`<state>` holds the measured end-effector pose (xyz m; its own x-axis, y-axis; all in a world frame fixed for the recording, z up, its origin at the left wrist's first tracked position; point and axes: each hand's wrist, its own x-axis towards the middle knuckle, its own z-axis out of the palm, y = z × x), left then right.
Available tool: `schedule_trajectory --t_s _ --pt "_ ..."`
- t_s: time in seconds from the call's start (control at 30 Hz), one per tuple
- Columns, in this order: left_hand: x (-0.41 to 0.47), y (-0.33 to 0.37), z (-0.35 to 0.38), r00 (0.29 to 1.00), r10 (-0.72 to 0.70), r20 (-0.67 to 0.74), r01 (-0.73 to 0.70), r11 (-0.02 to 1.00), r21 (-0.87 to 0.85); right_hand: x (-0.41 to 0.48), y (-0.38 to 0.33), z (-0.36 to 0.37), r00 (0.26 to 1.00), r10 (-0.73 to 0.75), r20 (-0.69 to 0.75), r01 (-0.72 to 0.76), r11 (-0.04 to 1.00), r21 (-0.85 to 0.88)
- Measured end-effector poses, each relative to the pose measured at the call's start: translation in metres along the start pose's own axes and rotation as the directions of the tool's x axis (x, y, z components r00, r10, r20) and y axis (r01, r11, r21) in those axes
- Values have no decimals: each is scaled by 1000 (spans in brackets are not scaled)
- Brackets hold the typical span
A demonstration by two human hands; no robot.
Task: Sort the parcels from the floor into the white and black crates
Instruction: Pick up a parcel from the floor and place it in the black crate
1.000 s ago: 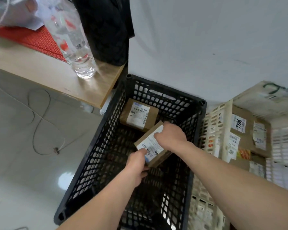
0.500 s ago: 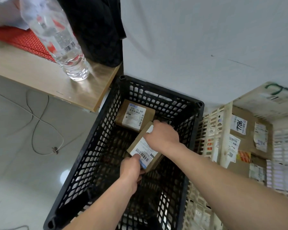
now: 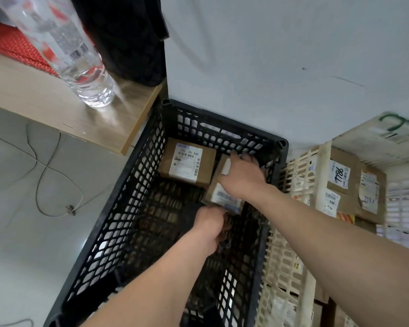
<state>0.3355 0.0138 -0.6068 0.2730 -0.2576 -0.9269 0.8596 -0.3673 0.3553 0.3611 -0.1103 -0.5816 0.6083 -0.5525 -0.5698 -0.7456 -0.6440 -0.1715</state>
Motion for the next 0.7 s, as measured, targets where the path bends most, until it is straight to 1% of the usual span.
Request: schedule_trajectory --t_s 0.1,0.2,0.27,0.43,0.53,0.7 --pt "5 4 4 994 -45 96 48 998 -30 4 6 10 998 -5 61 5 1000 -6" --pt "4 5 3 988 -60 139 67 996 -51 2 11 18 985 -23 173 33 998 -56" --pt "5 6 2 985 -59 160 68 996 -52 -1 11 21 977 -38 209 51 997 -58" --pt "10 11 -2 983 -43 178 45 999 -8 -4 9 23 969 -93 227 107 993 -52" --pt "9 7 -3 981 -32 190 36 999 -14 -6 10 24 965 -123 232 134 991 -30" --pt "5 1 -6 982 -23 188 15 999 42 -13 13 27 960 -155 234 164 986 -17"
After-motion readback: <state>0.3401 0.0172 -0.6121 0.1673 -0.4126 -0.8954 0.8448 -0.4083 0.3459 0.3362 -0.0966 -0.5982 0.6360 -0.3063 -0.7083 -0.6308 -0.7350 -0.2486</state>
